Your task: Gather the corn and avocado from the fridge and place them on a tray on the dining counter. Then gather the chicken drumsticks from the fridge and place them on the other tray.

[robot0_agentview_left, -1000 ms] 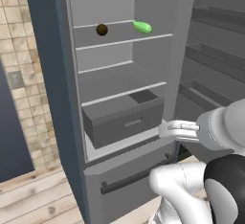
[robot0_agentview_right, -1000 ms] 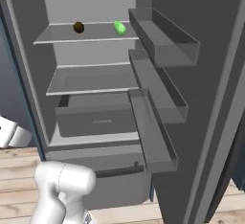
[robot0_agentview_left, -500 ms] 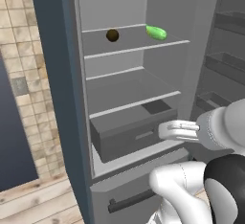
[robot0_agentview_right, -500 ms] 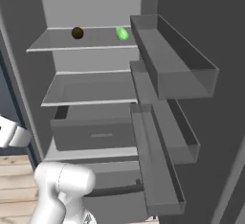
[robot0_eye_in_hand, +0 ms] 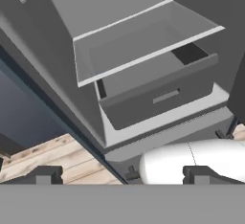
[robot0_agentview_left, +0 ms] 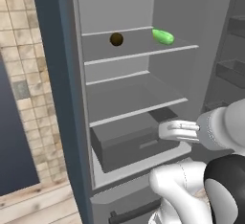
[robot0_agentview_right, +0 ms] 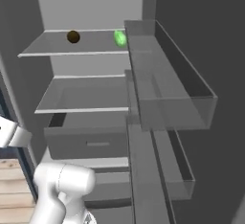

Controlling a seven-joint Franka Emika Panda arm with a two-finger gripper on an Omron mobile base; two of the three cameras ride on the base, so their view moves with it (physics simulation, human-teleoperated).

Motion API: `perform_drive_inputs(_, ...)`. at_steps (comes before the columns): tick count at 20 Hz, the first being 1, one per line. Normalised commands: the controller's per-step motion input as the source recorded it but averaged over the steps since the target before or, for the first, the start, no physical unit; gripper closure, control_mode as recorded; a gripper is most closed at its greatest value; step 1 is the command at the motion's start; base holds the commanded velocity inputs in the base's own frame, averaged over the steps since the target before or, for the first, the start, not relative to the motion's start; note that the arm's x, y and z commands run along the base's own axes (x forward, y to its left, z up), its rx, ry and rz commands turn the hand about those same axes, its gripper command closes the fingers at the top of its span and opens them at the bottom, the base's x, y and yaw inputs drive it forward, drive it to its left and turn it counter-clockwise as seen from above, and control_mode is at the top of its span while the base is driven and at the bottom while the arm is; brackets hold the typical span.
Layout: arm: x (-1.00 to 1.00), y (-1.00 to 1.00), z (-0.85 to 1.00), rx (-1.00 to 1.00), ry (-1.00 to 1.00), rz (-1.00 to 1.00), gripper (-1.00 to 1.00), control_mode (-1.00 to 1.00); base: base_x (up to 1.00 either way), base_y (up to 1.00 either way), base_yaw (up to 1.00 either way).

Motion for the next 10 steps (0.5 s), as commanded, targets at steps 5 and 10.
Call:
perform_drive_inputs(5,0.0,0.0,0.0,0.0,0.0,0.0,-1.0,1.0,0.46,-0.25,0.1)
perform_drive_inputs(10,0.0,0.0,0.0,0.0,0.0,0.0,-1.0,1.0,0.41,-0.32,0.1)
